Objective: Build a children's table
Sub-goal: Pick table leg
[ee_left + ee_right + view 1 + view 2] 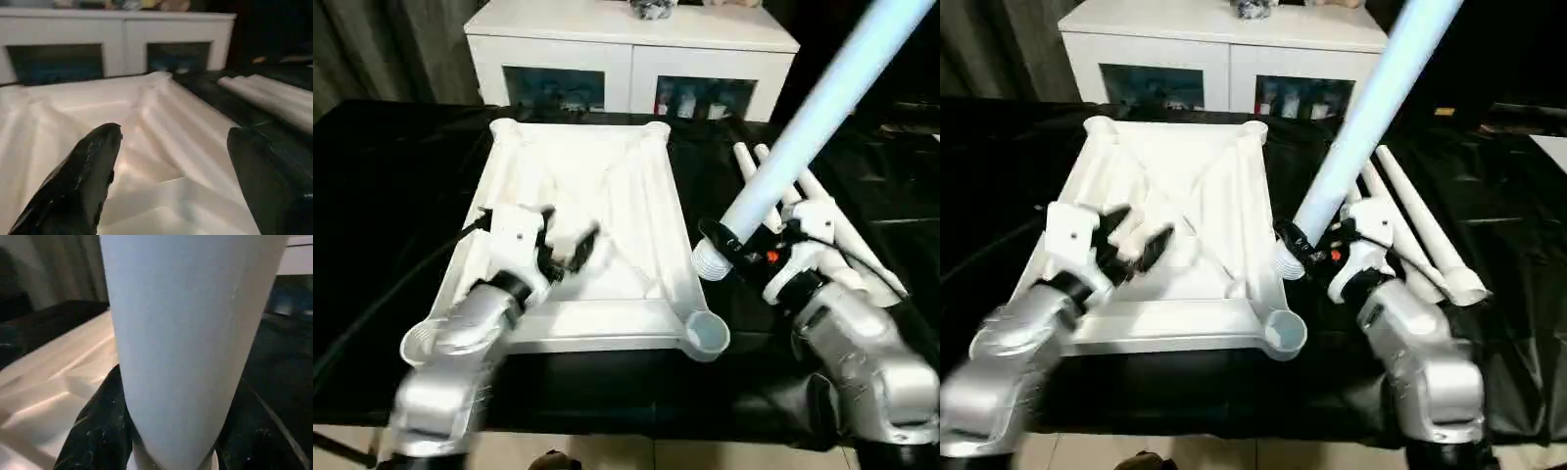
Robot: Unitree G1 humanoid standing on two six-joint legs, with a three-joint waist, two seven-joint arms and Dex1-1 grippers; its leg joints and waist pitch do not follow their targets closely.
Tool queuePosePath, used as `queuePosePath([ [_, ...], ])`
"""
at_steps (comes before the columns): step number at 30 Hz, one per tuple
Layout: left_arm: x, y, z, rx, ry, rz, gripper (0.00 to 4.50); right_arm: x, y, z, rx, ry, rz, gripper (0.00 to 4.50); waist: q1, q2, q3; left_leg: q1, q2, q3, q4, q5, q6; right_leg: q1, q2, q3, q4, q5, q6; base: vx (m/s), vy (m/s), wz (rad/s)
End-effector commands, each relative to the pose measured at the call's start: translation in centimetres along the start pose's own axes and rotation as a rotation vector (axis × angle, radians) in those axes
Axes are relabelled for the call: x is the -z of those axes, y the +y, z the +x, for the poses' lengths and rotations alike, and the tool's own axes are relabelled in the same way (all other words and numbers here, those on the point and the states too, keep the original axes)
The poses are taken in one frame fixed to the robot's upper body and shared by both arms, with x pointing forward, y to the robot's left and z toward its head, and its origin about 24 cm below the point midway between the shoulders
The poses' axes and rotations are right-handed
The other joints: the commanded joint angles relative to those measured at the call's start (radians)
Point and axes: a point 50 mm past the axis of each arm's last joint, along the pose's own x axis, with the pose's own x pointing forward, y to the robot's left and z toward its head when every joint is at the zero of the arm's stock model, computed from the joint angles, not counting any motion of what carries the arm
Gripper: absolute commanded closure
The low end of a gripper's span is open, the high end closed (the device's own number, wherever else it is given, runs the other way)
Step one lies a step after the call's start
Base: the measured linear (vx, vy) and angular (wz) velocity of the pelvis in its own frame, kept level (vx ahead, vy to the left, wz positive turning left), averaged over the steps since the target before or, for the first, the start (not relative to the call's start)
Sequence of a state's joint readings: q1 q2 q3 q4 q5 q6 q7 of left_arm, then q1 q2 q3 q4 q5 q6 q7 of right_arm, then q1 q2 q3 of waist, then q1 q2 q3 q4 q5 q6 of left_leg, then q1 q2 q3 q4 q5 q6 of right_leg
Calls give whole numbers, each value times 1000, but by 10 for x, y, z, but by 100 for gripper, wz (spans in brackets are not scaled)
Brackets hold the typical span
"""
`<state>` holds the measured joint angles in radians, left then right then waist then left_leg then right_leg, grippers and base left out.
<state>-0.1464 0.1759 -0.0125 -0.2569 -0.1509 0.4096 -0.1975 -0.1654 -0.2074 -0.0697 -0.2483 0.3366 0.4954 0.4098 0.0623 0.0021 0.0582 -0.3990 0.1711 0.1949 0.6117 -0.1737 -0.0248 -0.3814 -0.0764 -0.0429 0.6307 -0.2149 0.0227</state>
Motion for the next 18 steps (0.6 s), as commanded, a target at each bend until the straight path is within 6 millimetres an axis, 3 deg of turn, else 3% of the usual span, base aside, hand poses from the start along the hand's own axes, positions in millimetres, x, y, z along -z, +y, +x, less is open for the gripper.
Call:
queuePosePath([
  [1, 2, 3, 2, -53, 5, 30, 58, -2, -4, 1, 33, -8, -27, 264, -17, 9, -58, 3, 50, -89, -113, -385, -38, 34, -62, -2, -87, -259, -121, 0, 0, 0],
  [2, 1, 2, 2, -55, 2, 36, 58, -2, -4, 1, 33, -3, -37, 264, -20, 8, -59, -13, 46, -114, -118, -388, -23, 46, -60, -25, -75, -215, -138, 0, 0, 0],
  [3, 1, 0, 1, -54, -2, 37, 58, -1, -4, 2, 39, 2, -42, 264, -28, 28, -64, -6, 56, -137, -125, -413, -27, 50, -47, -40, -66, -171, -154, -1, -27, 37],
  [4, 2, -1, 0, -60, 4, 48, 58, 0, -4, 4, 36, 10, -51, 264, -59, 51, -61, 11, 85, -225, -149, -476, -6, 48, -14, -65, -26, -88, -190, 8, -53, 44],
  [5, 2, -1, -1, -62, 5, 51, 58, 0, -4, 4, 35, 12, -54, 264, -72, 57, -59, 18, 97, -264, -167, -511, 1, 46, -1, -68, 1, -107, -196, 8, -53, 44],
  [6, 4, -1, -1, -74, 14, 57, 58, 0, -3, 5, 21, 21, -76, 264, -82, 51, -51, 38, 102, -327, -183, -535, 37, 28, 15, -55, 41, -181, -206, 14, -90, 46],
  [7, 5, -1, -2, -80, 21, 57, 58, 1, -3, 6, 9, 25, -73, 264, -85, 47, -50, 49, 122, -336, -181, -548, 52, 9, 10, -26, 71, -177, -204, 14, -149, 45],
  [8, 6, -1, -2, -85, 25, 54, 58, 1, -2, 6, 2, 25, -67, 264, -88, 42, -49, 56, 149, -300, -180, -526, 53, 3, -1, -10, 64, -159, -194, 14, -149, 45],
  [9, 6, -1, -3, -86, 24, 61, 58, 1, -3, 6, 3, 31, -65, 264, -80, 27, -51, 50, 134, -286, -179, -508, 76, 6, -3, 0, 63, -133, -200, 13, -223, 35],
  [10, 6, -1, -4, -93, 23, 85, 58, 2, -3, 6, 2, 41, -58, 264, -72, -3, -53, 26, 41, -212, -120, -411, 124, 20, -38, 26, -58, -83, -395, 10, -281, 22],
  [11, 6, -1, -4, -94, 23, 88, 58, 2, -3, 6, 2, 42, -57, 264, -72, -3, -53, 26, 41, -212, -120, -411, 124, 20, -38, 26, -58, -83, -395, 10, -281, 22],
  [12, 6, -1, -4, -97, 23, 77, 58, 2, -3, 7, -1, 48, -62, 264, -3, -49, -70, -41, -79, -61, 163, -229, 125, 93, -108, 58, -145, -182, -508, 41, -271, 9],
  [13, 7, 0, -5, -115, 37, 78, 58, 4, -1, 7, -15, 59, -68, 264, -12, -64, -53, -72, -78, -56, 178, -188, 115, 90, -101, 60, -131, -173, -425, 18, -243, -2],
  [14, 6, 2, -5, -121, 35, 97, 58, 5, 1, 7, -24, 65, -71, 264, 3, -53, -38, -53, -76, -59, 154, -165, 72, 80, -108, 62, -140, -224, -257, 18, -243, -2],
  [15, 5, 2, -4, -114, 32, 124, 58, 6, 3, 7, -35, 72, -76, 264, 3, -61, -46, -49, -76, -60, 134, -171, 78, 92, -106, 75, -138, -224, -165, -28, -233, -2],
  [16, 5, 2, -4, -107, 33, 129, 58, 7, 4, 7, -39, 77, -76, 264, 11, -33, -57, -30, -37, -90, 34, -97, 135, 119, -101, 58, -146, -173, 60, -24, -192, 2],
  [17, 5, 2, -4, -106, 34, 130, 58, 7, 4, 7, -39, 78, -75, 264, 11, -33, -57, -30, -37, -90, 34, -97, 135, 119, -101, 58, -146, -173, 60, -24, -192, 2],
  [18, 4, 3, -4, -97, 36, 133, 58, 8, 5, 8, -45, 87, -79, 264, 5, 6, -81, 33, 118, -180, -36, -49, 236, 80, -79, 15, -94, -15, 169, -23, -153, 4],
])
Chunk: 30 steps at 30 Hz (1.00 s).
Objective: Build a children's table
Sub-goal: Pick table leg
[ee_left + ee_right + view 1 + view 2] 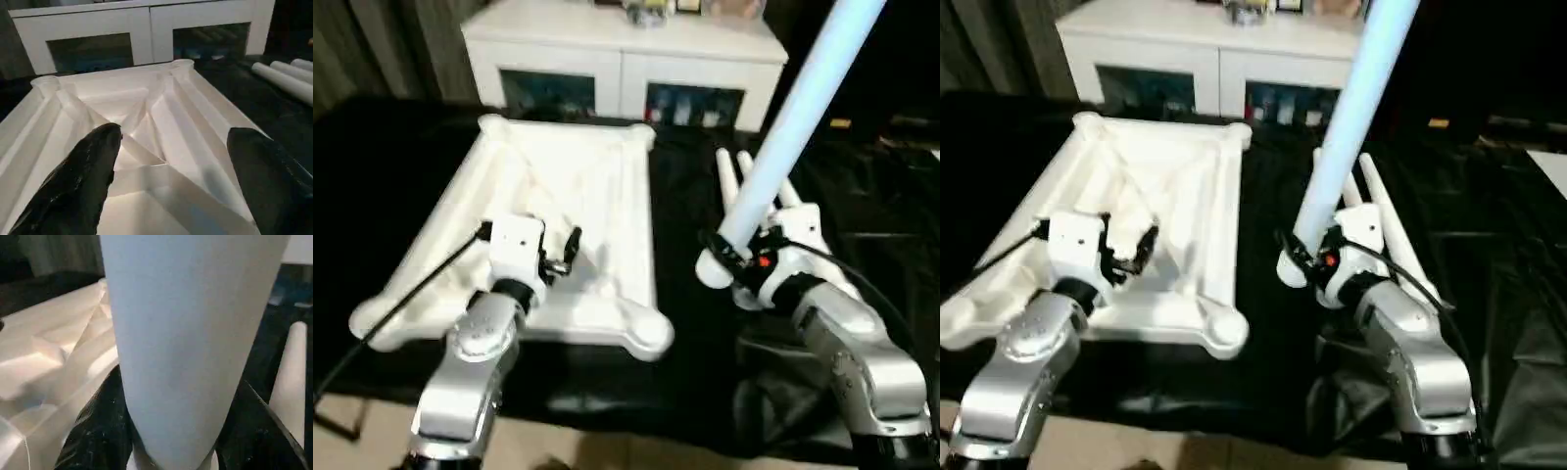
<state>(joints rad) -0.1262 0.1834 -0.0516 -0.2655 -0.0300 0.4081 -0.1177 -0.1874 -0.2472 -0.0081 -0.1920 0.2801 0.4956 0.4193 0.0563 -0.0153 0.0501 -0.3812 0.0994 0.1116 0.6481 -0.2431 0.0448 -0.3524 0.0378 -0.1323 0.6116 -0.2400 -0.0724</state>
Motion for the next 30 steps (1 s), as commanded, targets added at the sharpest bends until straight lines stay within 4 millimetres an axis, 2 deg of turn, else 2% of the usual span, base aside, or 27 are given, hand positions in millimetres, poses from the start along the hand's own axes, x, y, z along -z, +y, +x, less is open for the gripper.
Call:
queuePosePath([
  [1, -1, 2, 0, 21, 1, 11, 58, -2, 5, 2, -25, 10, -32, 264, -18, 28, -79, 72, 329, -168, -101, 115, 276, -16, -246, 129, 36, 55, 208, -14, -126, 3],
  [2, -2, 2, 0, 31, -3, 14, 58, -2, 4, 2, -26, 12, -33, 264, -26, 20, -81, 86, 326, -169, -85, 170, 296, -49, -268, 165, 67, 84, 170, -21, -185, 20],
  [3, -3, 2, 0, 36, -6, 16, 58, -2, 3, 2, -26, 13, -30, 264, -18, 6, -77, 84, 283, -143, -58, 196, 271, -71, -282, 201, 51, 115, 128, -11, -114, 15],
  [4, -3, 2, 0, 37, -6, 16, 58, -2, 3, 2, -26, 13, -30, 264, 18, -24, -52, -5, 84, -20, -14, 12, 72, 11, -262, 214, -55, 30, 74, -48, -52, 24],
  [5, -3, 1, 1, 38, -7, 17, 58, -3, 2, 2, -23, 10, -26, 264, 21, -22, -36, -2, 87, -20, -27, -30, 23, 14, -258, 198, -70, -122, 55, 0, 0, 0],
  [6, -4, 1, 2, 36, -17, 22, 58, -4, 0, 2, -19, 7, -25, 264, 27, -15, -31, 7, 94, -16, -49, -66, -32, 14, -222, 177, -82, -352, 38, -74, -26, 5],
  [7, -5, 0, 3, 35, -18, 29, 58, -4, 0, 2, -16, 7, -27, 264, 23, -8, -25, 28, 105, -12, -69, -143, -51, -2, -200, 163, -91, -487, 15, -78, -48, 3],
  [8, -5, 0, 3, 31, -17, 34, 58, -4, 0, 3, -16, 7, -27, 264, 12, -2, -24, 44, 116, -13, -87, -238, -70, -12, -183, 146, -94, -538, -9, -78, -48, 3],
  [9, -5, 0, 3, 27, -16, 37, 58, -4, 0, 3, -16, 7, -27, 264, 12, -2, -24, 44, 116, -13, -87, -238, -70, -12, -183, 146, -94, -538, -9, -80, -16, 7],
  [10, -5, 1, 4, 19, -13, 25, 58, -4, 3, 4, -20, 7, -28, 264, 0, 3, -26, 39, 129, -19, -104, -304, -91, -4, -185, 136, -94, -502, -26, -56, 7, 1],
  [12, -5, 1, 5, 14, -13, 30, 58, -4, 4, 5, -23, 8, -32, 264, -3, 4, -26, 38, 134, -19, -109, -321, -95, -3, -191, 136, -96, -472, -33, -28, 3, 0],
  [13, -4, 0, 5, 43, -2, 13, 58, -4, 5, 5, -28, 8, -30, 264, -9, -1, -25, 33, 132, -19, -113, -331, -95, 5, -197, 134, -101, -479, -34, 0, 0, 0],
  [15, -4, 0, 5, 55, 3, 16, 58, -4, 5, 5, -31, 8, -30, 264, -7, 0, -28, 30, 131, -19, -113, -315, -94, 6, -202, 136, -101, -478, -31, 0, 0, 0],
  [16, -1, -6, 2, 177, 20, 14, 40, -4, 5, 4, -55, 10, -21, 264, -8, -1, -33, 25, 134, -18, -116, -271, -85, 11, -203, 138, -96, -409, -40, 0, 0, 0],
  [17, -1, -9, 0, 260, 8, 42, 23, -5, 5, 3, -79, 12, -24, 264, -6, -8, -35, 22, 135, -17, -117, -251, -80, 13, -203, 139, -91, -378, -45, 0, 0, 0],
  [19, 3, -16, -9, 511, 3, 104, 19, -5, 5, 1, -160, 40, -31, 264, -1, 2, -41, 24, 142, -16, -118, -191, -63, 14, -200, 140, -76, -251, -74, 0, 0, 0],
  [21, 6, -16, -10, 578, 24, 136, 9, -5, 5, 0, -192, 50, -37, 264, -1, 2, -47, 23, 142, -9, -117, -134, -55, 17, -199, 140, -66, -142, -94, 26, 11, -1],
  [22, 11, -11, -11, 706, 78, 208, 9, -6, 6, -3, -267, 78, -56, 264, 0, -5, -51, 19, 138, -4, -111, -43, -26, 22, -197, 138, -54, 0, -117, 51, 17, -2],
  [23, 12, -10, -11, 725, 89, 222, 9, -6, 6, -4, -281, 84, -61, 264, 1, -2, -50, 21, 137, -1, -109, -28, -10, 22, -197, 138, -49, 24, -125, 51, 17, -2],
  [27, 21, 0, -12, 869, 201, 333, 9, -6, 4, -10, -349, 123, -90, 264, 6, -1, -49, 23, 139, 4, -110, -34, -6, 24, -201, 138, -52, 21, -142, 0, 0, 0],
  [28, 25, 3, -13, 948, 263, 378, 9, -6, 3, -12, -374, 137, -106, 264, 6, 5, -46, 28, 141, 5, -111, -63, -17, 21, -200, 140, -54, -14, -142, 0, 0, 0],
  [30, 26, 6, -11, 995, 280, 420, 9, -6, 3, -14, -388, 144, -114, 264, 5, 4, -42, 28, 143, 4, -115, -103, -35, 22, -204, 140, -59, -72, -145, 0, 0, 0],
])
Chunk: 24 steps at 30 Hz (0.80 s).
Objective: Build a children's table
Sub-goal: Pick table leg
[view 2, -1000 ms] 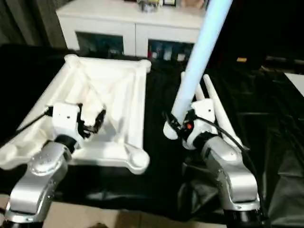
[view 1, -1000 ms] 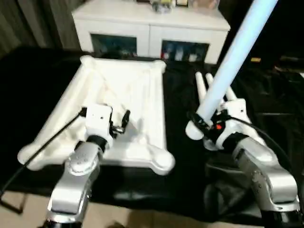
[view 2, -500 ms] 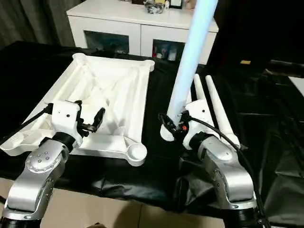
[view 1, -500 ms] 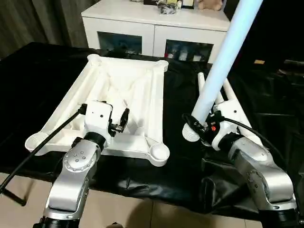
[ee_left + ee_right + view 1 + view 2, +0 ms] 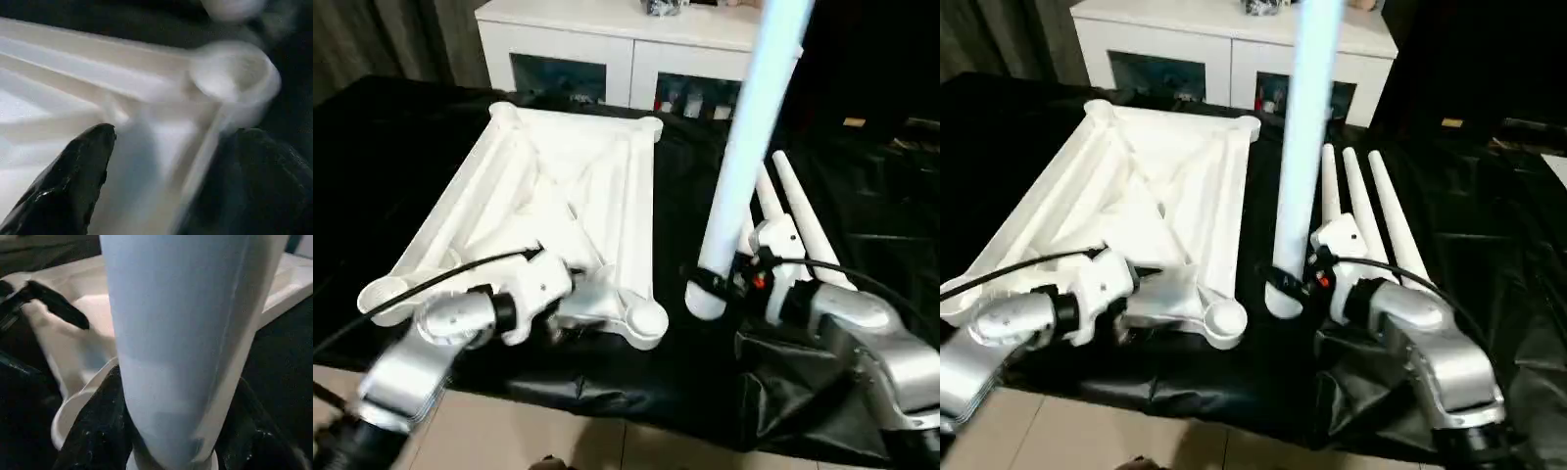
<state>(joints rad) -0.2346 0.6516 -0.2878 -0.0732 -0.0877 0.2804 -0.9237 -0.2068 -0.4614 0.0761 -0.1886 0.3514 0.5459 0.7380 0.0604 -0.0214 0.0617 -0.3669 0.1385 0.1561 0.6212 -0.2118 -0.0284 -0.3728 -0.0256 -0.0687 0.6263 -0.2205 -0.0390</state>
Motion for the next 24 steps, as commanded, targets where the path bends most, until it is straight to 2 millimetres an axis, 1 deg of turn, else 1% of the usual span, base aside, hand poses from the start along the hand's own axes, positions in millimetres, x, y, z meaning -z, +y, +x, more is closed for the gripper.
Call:
queuePosePath([
  [1, 0, 2, 6, 78, 14, 63, 9, -6, 2, -2, -29, -7, -27, 264, 1, 11, -53, 15, 105, -40, -89, -152, 27, 42, -142, 78, -77, -130, -181, 0, 0, 0],
  [2, 0, 2, 6, 78, 14, 63, 25, -6, 2, -2, -29, -7, -27, 264, 1, 10, -51, 17, 104, -39, -90, -161, 24, 40, -141, 78, -82, -151, -179, 0, 0, 0],
  [3, 1, 6, 8, 94, 19, 83, 25, -6, 2, -3, -30, -4, -30, 264, 2, 10, -52, 17, 104, -39, -90, -169, 20, 40, -142, 79, -83, -164, -178, 0, 0, 0],
  [4, 1, 10, 12, 116, 16, 90, 44, -6, 3, -4, -33, -2, -30, 264, 0, 17, -52, 20, 104, -38, -90, -193, 4, 38, -139, 80, -87, -174, -175, 0, 0, 0],
  [5, 0, 11, 12, 121, 13, 91, 44, -6, 3, -5, -33, -2, -30, 264, 2, 16, -54, 21, 104, -38, -90, -192, 1, 40, -140, 80, -84, -170, -178, 0, 0, 0],
  [6, 0, 12, 14, 133, 6, 94, 47, -6, 3, -5, -33, 0, -29, 264, 1, 22, -55, 20, 106, -38, -90, -189, -3, 40, -141, 80, -83, -154, -184, 0, 0, 0],
  [7, -1, 15, 18, 174, -2, 86, 57, -5, 5, -6, -35, 4, -30, 264, 3, 23, -55, 21, 105, -36, -89, -186, -2, 41, -140, 81, -84, -145, -185, 0, 0, 0],
  [8, -1, 15, 18, 174, -2, 86, 57, -5, 5, -6, -35, 4, -30, 264, 3, 21, -57, 20, 106, -37, -88, -180, -2, 42, -143, 81, -80, -131, -190, 0, 0, 0],
  [9, -2, 17, 21, 195, -6, 84, 74, -4, 7, -7, -37, 7, -30, 264, 2, 24, -57, 15, 105, -37, -89, -163, 4, 45, -142, 80, -79, -109, -193, 0, 0, 0],
  [10, -2, 17, 21, 195, -6, 84, 83, -4, 7, -7, -37, 7, -30, 264, 2, 23, -60, 16, 107, -37, -87, -154, 7, 47, -145, 80, -73, -88, -203, 0, 0, 0],
  [11, -1, 18, 21, 204, -3, 84, 87, -4, 7, -8, -39, 9, -30, 264, 2, 23, -60, 16, 107, -37, -87, -154, 7, 47, -145, 80, -73, -88, -203, 0, 0, 0],
  [12, -1, 20, 23, 227, 1, 82, 88, -3, 8, -9, -47, 15, -31, 264, 0, 26, -59, 15, 104, -34, -85, -152, 13, 47, -143, 80, -78, -89, -206, 0, 0, 0],
  [13, 0, 22, 24, 263, 10, 81, 94, -3, 10, -10, -59, 23, -32, 264, 4, 33, -61, 16, 104, -35, -83, -150, 12, 48, -145, 81, -77, -97, -206, 0, 0, 0],
  [14, 0, 22, 24, 263, 10, 81, 105, -3, 10, -10, -59, 23, -32, 264, 3, 30, -59, 17, 105, -34, -84, -155, 13, 46, -143, 80, -80, -104, -204, 0, 0, 0],
  [15, 1, 24, 25, 278, 12, 84, 118, -2, 11, -11, -64, 27, -32, 264, 2, 26, -59, 16, 105, -34, -84, -158, 15, 48, -143, 80, -80, -110, -204, 0, 0, 0],
  [17, 4, 27, 23, 310, 32, 77, 130, -2, 12, -12, -73, 31, -30, 264, 4, 27, -60, 18, 105, -33, -84, -159, 16, 47, -144, 80, -80, -122, -202, 0, 0, 0],
  [19, 8, 31, 21, 332, 60, 72, 139, -2, 13, -13, -73, 34, -28, 264, 2, 36, -61, 17, 107, -33, -83, -156, 13, 47, -144, 80, -78, -120, -207, 0, 0, 0],
  [20, 9, 32, 20, 333, 67, 75, 151, -2, 13, -13, -73, 35, -28, 264, 2, 39, -60, 18, 107, -32, -83, -160, 14, 45, -144, 80, -81, -124, -207, 0, 0, 0],
  [22, 11, 35, 17, 345, 80, 62, 171, -2, 14, -14, -70, 35, -27, 264, 2, 36, -61, 18, 108, -32, -83, -165, 12, 47, -145, 81, -80, -120, -211, 0, 0, 0],
  [24, 12, 36, 17, 348, 86, 59, 175, -2, 14, -15, -70, 36, -27, 264, 2, 39, -61, 18, 109, -33, -84, -160, 12, 47, -144, 80, -78, -110, -214, 0, 0, 0],
])
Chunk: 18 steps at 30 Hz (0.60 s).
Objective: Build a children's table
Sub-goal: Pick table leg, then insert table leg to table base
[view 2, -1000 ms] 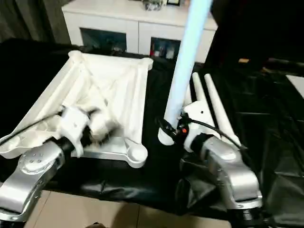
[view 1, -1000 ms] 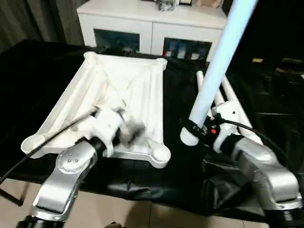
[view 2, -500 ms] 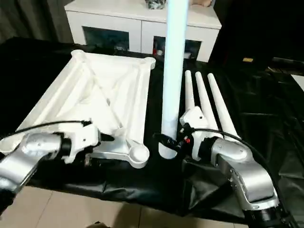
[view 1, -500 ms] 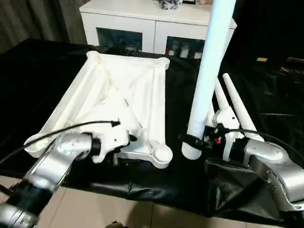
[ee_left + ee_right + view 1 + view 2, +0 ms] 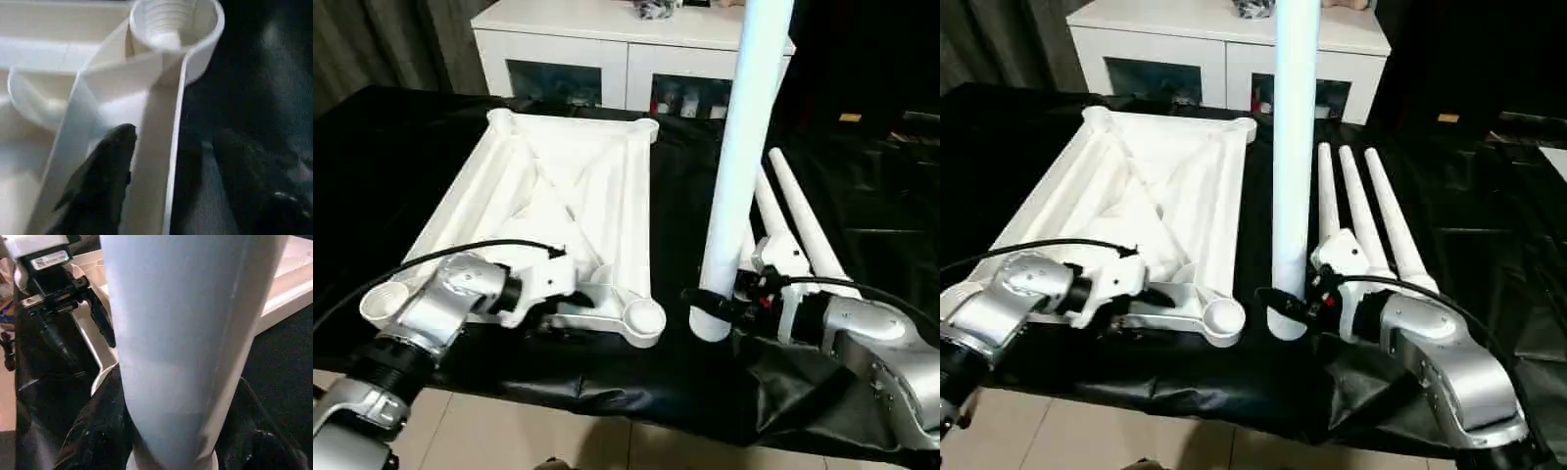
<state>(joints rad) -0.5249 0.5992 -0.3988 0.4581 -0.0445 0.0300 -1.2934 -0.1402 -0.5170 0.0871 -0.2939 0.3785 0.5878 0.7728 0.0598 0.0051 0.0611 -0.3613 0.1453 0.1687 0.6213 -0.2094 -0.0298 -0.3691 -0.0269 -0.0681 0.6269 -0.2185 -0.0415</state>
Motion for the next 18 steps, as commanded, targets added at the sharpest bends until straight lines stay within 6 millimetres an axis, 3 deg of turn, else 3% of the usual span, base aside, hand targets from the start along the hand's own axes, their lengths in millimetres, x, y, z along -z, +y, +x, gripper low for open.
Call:
queuePosePath([
  [1, -3, 4, -3, 7, 15, 26, 197, -4, 1, -3, -4, -4, -14, 264, 3, 12, -60, 12, 103, -45, -84, -166, 15, 42, -144, 79, -80, -117, -213, 0, 0, 0],
  [6, 2, 5, -6, 12, 33, 22, 229, -3, 3, -3, -11, 1, -14, 264, 5, 14, -58, 14, 103, -45, -86, -189, 7, 41, -146, 80, -85, -165, -209, 0, 0, 0],
  [18, 4, 7, -2, 8, 25, 27, 332, -2, 4, 0, -25, 7, -18, 264, 6, 9, -59, 13, 104, -44, -85, -169, 14, 43, -148, 80, -82, -143, -214, 0, 0, 0],
])
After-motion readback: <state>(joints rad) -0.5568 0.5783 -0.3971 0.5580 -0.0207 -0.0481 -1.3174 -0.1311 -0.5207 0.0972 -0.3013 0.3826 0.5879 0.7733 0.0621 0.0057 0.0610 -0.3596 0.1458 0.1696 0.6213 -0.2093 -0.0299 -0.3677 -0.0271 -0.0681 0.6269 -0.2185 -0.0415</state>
